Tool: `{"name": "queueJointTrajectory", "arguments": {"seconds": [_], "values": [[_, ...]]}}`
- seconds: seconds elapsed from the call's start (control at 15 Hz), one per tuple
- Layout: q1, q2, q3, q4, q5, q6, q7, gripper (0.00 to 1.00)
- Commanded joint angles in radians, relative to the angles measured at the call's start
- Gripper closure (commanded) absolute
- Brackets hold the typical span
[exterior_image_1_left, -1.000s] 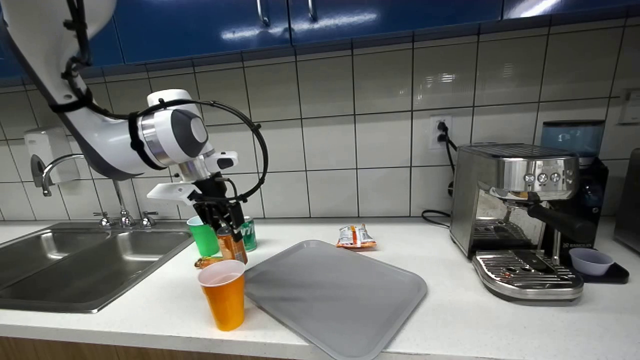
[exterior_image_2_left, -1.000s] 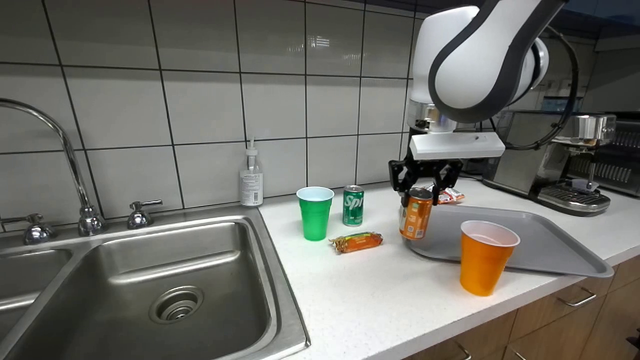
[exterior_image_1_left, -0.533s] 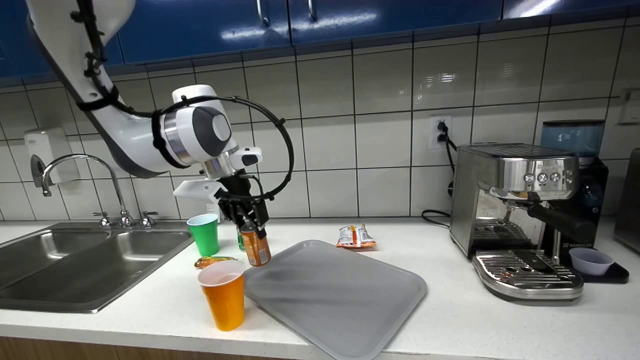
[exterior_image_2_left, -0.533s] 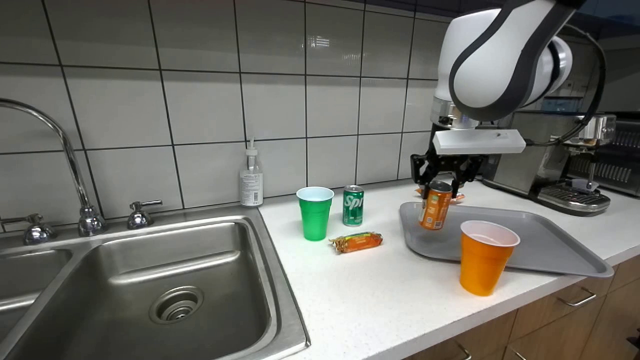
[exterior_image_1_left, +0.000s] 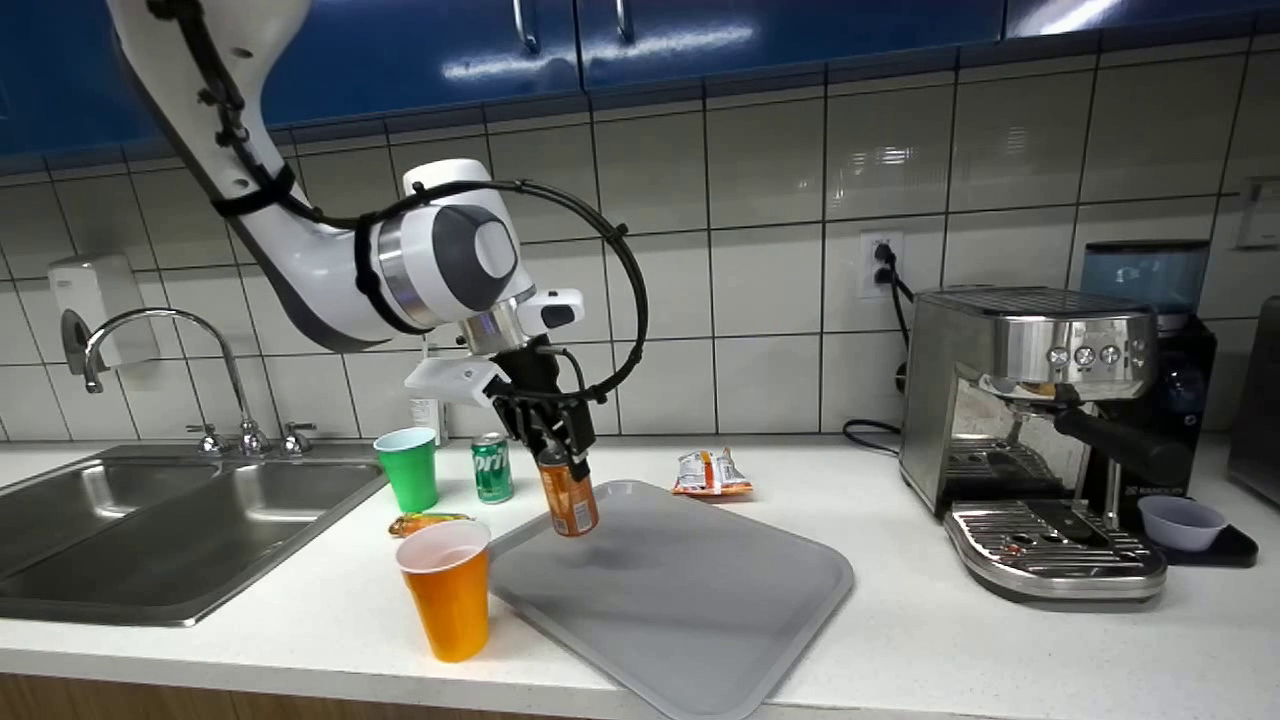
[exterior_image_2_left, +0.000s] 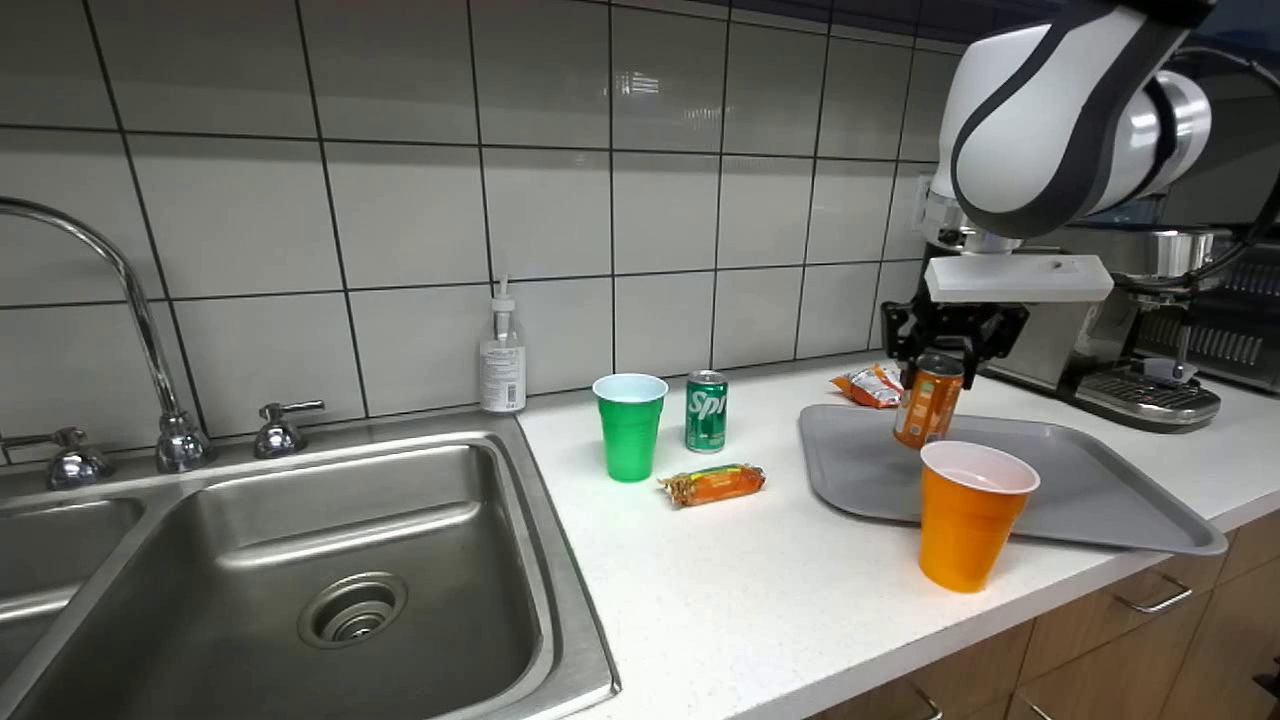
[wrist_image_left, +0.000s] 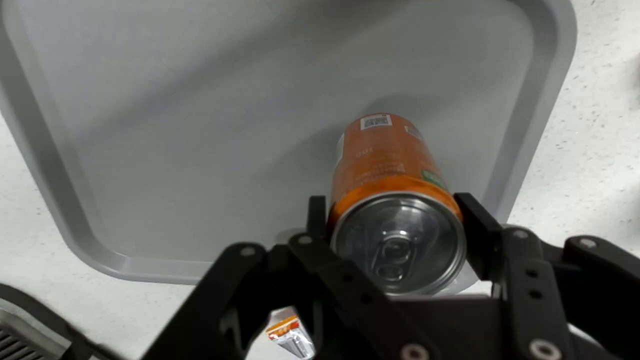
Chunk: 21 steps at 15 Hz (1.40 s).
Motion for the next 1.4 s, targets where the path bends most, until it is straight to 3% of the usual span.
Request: {"name": "queueJointTrajectory", "arguments": {"seconds": [0.0, 0.73, 1.33], "values": [[-0.031, -0.048, -0.026, -0.031, 0.006, 0.006, -0.027, 0.61], [-0.076, -0.068, -0.111, -0.083, -0.063, 0.014, 0.02, 0.61], [-0.104, -0.05, -0.14, -0.11, -0.05, 0.012, 0.019, 0.61]]}}
